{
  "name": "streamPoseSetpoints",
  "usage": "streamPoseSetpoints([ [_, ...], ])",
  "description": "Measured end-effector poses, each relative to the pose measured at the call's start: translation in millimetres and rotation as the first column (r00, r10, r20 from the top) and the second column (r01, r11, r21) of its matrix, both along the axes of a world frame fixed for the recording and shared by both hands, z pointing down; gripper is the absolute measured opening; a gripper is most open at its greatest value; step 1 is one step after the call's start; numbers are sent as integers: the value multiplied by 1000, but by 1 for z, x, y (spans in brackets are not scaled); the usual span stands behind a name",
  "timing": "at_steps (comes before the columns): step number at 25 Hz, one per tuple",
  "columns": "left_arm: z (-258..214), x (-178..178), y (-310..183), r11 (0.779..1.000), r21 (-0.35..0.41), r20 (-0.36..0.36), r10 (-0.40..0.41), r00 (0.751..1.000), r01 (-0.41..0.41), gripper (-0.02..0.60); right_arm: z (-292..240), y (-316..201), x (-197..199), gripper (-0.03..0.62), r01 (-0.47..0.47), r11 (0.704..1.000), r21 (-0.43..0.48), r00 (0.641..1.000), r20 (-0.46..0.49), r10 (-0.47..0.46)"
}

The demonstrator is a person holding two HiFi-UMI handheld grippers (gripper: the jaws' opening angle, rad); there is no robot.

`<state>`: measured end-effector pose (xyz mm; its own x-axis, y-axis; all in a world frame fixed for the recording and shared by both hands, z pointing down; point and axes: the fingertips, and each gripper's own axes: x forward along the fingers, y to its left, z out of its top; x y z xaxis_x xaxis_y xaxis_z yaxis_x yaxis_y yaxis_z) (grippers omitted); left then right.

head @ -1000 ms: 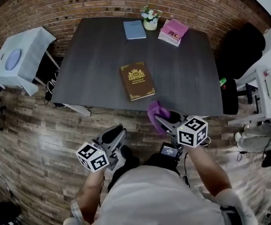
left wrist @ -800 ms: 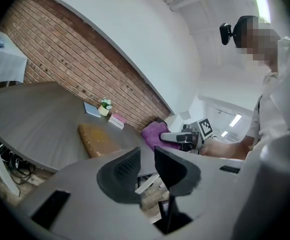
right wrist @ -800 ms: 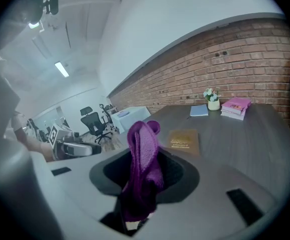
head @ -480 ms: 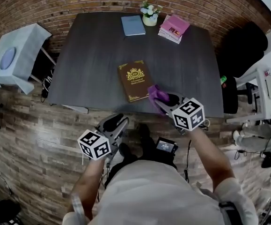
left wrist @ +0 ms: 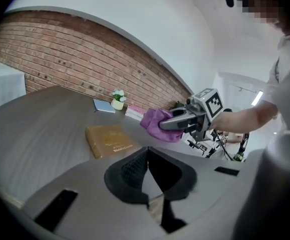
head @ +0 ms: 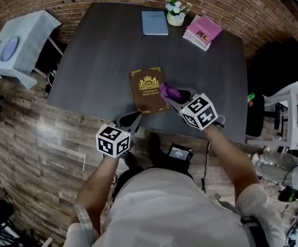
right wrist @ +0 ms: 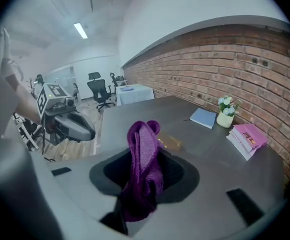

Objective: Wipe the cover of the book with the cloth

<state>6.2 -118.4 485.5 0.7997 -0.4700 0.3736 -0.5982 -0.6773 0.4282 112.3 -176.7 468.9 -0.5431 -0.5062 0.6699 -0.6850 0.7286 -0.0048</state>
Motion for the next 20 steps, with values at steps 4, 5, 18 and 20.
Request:
streamPoseSetpoints([
  [4, 34, 14, -22, 999, -54, 122, 13, 992, -6, 9, 16, -26, 3, 130, 41, 999, -18, 999, -27, -42],
  [5, 43, 17, -26, 998, -69, 151, 19, 988, -9, 9, 19, -33, 3, 130, 53, 998, -19, 998, -37, -54],
  [18, 103, 24, -51, 989, -142, 466, 98, 879, -36, 8, 47, -107, -10, 130, 160, 986, 37, 975, -162, -152],
  [20, 104, 24, -51, 988, -148, 477, 111, 872, -45, 8, 51, -117, -12, 130, 178, 983, 51, 968, -187, -166],
])
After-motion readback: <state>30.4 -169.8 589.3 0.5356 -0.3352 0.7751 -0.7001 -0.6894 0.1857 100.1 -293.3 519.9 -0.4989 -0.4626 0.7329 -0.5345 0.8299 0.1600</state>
